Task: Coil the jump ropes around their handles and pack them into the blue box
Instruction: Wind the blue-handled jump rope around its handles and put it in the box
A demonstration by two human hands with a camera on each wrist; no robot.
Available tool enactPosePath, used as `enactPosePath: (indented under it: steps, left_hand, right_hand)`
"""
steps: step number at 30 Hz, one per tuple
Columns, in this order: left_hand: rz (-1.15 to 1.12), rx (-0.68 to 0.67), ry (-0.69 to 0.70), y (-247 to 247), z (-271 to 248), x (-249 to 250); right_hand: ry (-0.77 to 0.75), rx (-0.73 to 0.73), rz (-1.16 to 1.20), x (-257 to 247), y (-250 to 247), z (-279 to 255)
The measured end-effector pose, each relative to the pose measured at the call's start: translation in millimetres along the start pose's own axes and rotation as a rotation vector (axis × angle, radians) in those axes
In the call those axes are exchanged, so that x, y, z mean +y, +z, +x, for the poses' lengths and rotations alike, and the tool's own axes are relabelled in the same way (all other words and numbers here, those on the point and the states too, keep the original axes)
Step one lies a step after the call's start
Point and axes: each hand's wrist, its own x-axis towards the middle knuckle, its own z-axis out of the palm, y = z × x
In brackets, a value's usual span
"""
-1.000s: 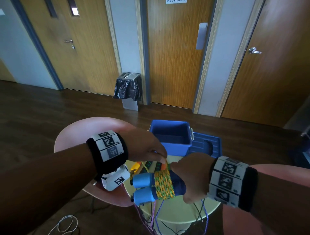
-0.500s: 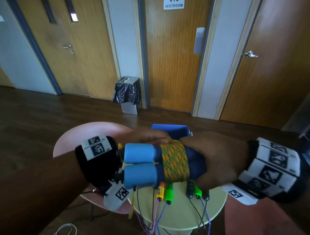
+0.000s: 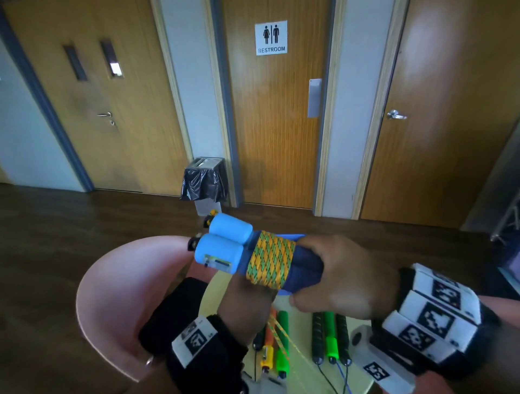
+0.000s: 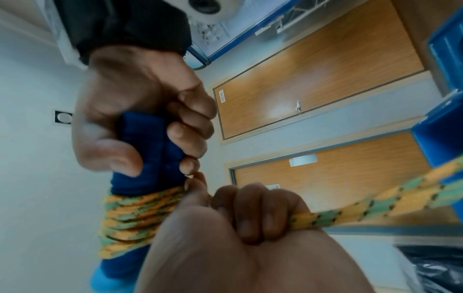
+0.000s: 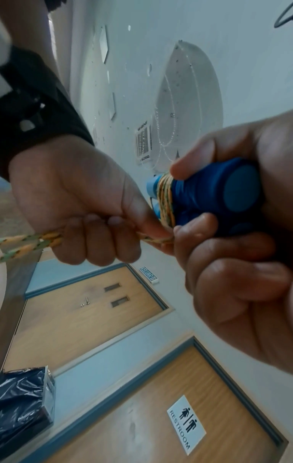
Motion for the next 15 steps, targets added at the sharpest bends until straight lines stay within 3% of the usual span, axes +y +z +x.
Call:
enactPosePath:
  steps: [2,4,10,15]
  left_hand:
    - [0.016,0.052,0.139,4,0,8]
    - [0.128,0.057,0.172,8,-5,14]
    - [0.215,-0.002,0.117,15,-21,24]
    - [0.031,-0.081,0.057,13,-21,13]
  right_hand:
    - [0.028,0.058,0.018,3,-1,4]
    - [0.065,0.077,0.027,7,-1,8]
    - [0.123,0.048,-0.045,11,2,10]
    - [0.172,0.099,-0.127,27,-1,19]
